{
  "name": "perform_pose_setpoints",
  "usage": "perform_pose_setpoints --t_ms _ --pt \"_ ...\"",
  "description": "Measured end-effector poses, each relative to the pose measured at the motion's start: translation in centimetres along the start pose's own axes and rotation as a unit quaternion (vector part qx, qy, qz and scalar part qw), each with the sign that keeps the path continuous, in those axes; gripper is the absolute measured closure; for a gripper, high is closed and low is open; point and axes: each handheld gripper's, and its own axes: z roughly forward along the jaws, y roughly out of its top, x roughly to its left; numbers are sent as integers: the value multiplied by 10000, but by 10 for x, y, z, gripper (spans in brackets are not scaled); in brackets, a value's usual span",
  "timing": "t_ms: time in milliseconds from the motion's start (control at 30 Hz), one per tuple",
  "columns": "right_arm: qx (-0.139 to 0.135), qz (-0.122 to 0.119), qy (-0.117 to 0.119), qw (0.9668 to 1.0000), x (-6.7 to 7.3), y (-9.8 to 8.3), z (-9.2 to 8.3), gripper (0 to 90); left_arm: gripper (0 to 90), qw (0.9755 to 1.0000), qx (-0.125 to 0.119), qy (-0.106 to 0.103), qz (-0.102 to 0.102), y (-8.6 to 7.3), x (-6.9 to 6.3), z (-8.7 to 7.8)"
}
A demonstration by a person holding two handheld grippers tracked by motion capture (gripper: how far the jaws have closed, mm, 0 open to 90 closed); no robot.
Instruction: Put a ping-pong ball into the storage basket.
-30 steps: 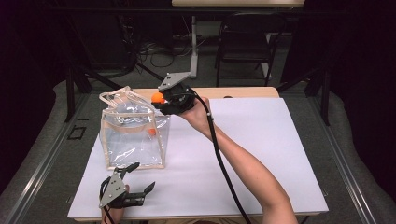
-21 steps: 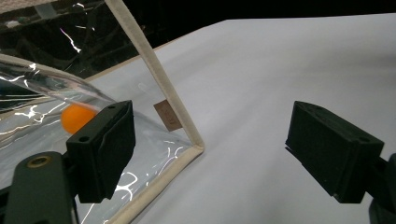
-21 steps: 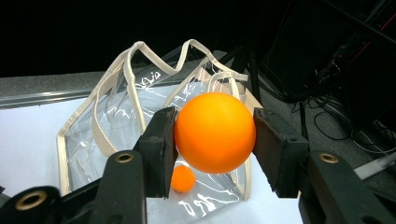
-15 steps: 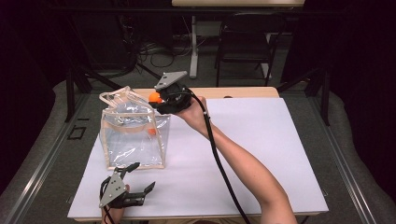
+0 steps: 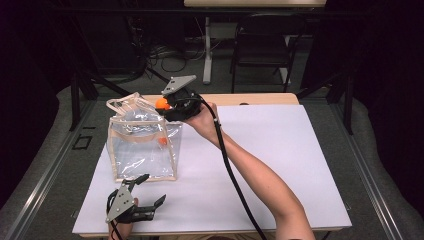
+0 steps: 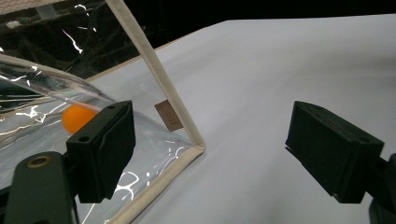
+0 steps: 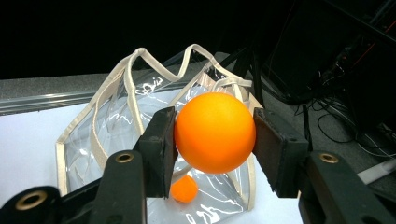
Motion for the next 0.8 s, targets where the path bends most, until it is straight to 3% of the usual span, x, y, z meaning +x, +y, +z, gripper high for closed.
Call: perform_pose_setpoints --t_ms 800 --pt "-38 92 16 9999 3 3 13 508 157 10000 -20 -8 -4 0 -1 -1"
